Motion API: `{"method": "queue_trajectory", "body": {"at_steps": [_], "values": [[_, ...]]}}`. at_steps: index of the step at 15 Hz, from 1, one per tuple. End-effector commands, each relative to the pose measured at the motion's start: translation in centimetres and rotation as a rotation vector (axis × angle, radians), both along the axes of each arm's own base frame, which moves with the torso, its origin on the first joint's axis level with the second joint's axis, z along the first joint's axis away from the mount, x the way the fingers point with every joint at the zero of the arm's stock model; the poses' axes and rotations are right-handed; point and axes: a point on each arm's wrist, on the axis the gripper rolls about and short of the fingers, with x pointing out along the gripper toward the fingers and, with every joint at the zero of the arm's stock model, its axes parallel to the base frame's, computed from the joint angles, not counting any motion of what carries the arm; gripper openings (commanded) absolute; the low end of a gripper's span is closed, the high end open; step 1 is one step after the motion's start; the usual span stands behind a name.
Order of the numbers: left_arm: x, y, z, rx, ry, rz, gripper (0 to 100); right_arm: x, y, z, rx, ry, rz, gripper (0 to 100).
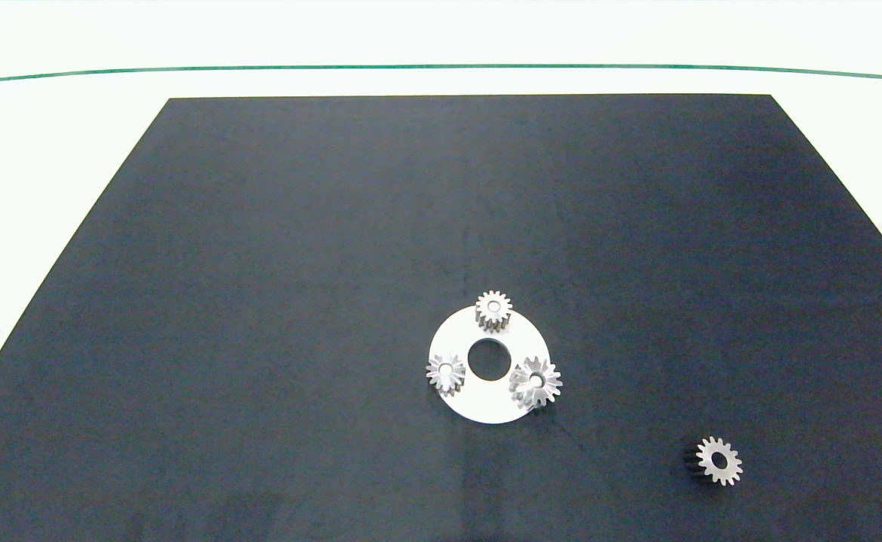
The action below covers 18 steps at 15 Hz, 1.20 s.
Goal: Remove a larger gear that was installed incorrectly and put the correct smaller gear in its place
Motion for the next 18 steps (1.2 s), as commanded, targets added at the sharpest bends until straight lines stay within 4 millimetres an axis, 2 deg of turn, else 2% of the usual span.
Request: {"method": "queue_trajectory", "body": {"at_steps": [1, 3, 5, 8, 10, 13, 16, 18], "values": [[0.0, 0.0, 0.1, 0.006, 0.001, 0.001, 100, 0.0, 0.0, 0.0, 0.007, 0.001, -0.002, 100], [-0.2, 0.0, 0.5, 0.013, -0.009, 0.001, 100, -0.1, 0.0, 0.3, 0.001, -0.007, -0.008, 100], [-0.7, 0.0, 1.3, 0.016, 0.013, 0.001, 100, -0.7, 0.0, 2.1, 0.0, -0.027, -0.002, 100], [-3.0, 0.0, 4.4, 0.031, 0.07, -0.014, 100, -2.4, -0.1, 5.9, -0.025, 0.041, 0.042, 100], [-3.4, 0.0, 6.1, 0.083, 0.102, -0.022, 100, -2.2, -0.3, 8.3, -0.031, 0.097, 0.087, 100], [-2.2, 0.2, 8.3, 0.093, 0.17, -0.059, 100, 0.7, -0.2, 11.1, -0.061, 0.233, 0.2, 100], [-0.7, 0.2, 9.9, 0.097, 0.235, -0.083, 100, 4.0, 0.6, 12.9, -0.093, 0.343, 0.326, 100], [0.6, 0.1, 12.1, 0.098, 0.261, -0.084, 100, 8.1, 2.5, 15.0, -0.123, 0.436, 0.411, 100]]}}
